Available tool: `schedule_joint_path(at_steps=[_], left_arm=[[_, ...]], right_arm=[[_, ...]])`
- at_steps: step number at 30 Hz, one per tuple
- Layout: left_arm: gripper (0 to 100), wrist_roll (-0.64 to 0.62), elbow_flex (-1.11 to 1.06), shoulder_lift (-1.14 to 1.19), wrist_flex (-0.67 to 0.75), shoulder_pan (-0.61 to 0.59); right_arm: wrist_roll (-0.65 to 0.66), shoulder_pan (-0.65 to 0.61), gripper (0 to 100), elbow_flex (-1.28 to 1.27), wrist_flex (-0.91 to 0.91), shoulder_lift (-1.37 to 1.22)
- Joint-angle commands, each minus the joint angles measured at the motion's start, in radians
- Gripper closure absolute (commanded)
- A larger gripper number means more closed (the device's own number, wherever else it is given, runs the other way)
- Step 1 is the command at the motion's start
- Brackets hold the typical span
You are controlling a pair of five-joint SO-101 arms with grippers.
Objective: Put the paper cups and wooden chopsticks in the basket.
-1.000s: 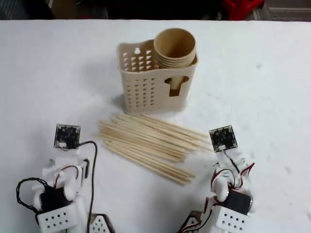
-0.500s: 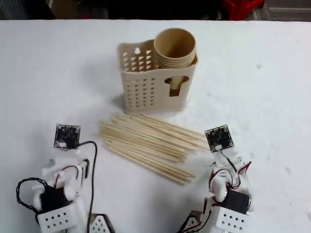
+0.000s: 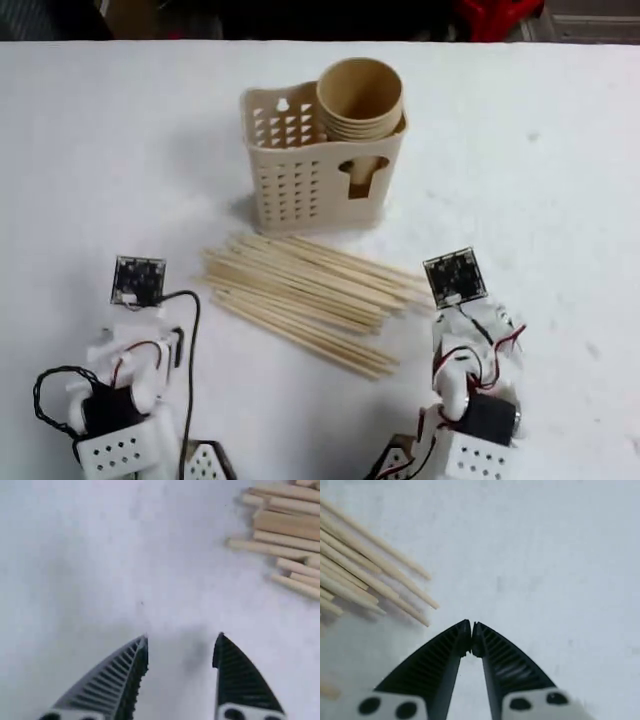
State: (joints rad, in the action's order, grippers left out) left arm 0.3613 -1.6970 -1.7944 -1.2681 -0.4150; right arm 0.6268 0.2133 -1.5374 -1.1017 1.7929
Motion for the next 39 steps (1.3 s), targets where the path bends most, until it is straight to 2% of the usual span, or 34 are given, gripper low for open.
schedule_joint_path(at_steps=[1, 5, 10, 17, 21, 26, 31, 39], left_arm=[[78, 0.005, 0.003, -0.005, -0.002, -0.007], [78, 0.005, 0.003, -0.005, -0.002, -0.007], [78, 0.005, 0.003, -0.005, -0.002, -0.007], [78, 0.005, 0.003, -0.005, -0.002, -0.007], [78, 0.005, 0.003, -0.005, -0.002, -0.007], [78, 0.005, 0.003, -0.005, -0.002, -0.007], [78, 0.005, 0.003, -0.005, -0.002, -0.007], [78, 0.005, 0.003, -0.005, -0.002, -0.007]], right_arm=[[0.012, -0.021, 97.8, 0.216, -0.099, -0.012], [0.012, -0.12, 97.9, 0.416, -0.231, -0.199], [0.124, -0.305, 97.8, 0.578, -0.266, -0.621], [0.124, -0.742, 97.6, 0.763, -0.251, -1.043], [0.058, -0.938, 93.0, 0.775, -0.099, -1.241], [0.044, -0.951, 79.6, 0.807, 0.067, -1.474], [0.043, -0.881, 81.5, 0.848, 0.189, -1.61], [0.043, -0.84, 81.5, 0.845, 0.268, -1.725]])
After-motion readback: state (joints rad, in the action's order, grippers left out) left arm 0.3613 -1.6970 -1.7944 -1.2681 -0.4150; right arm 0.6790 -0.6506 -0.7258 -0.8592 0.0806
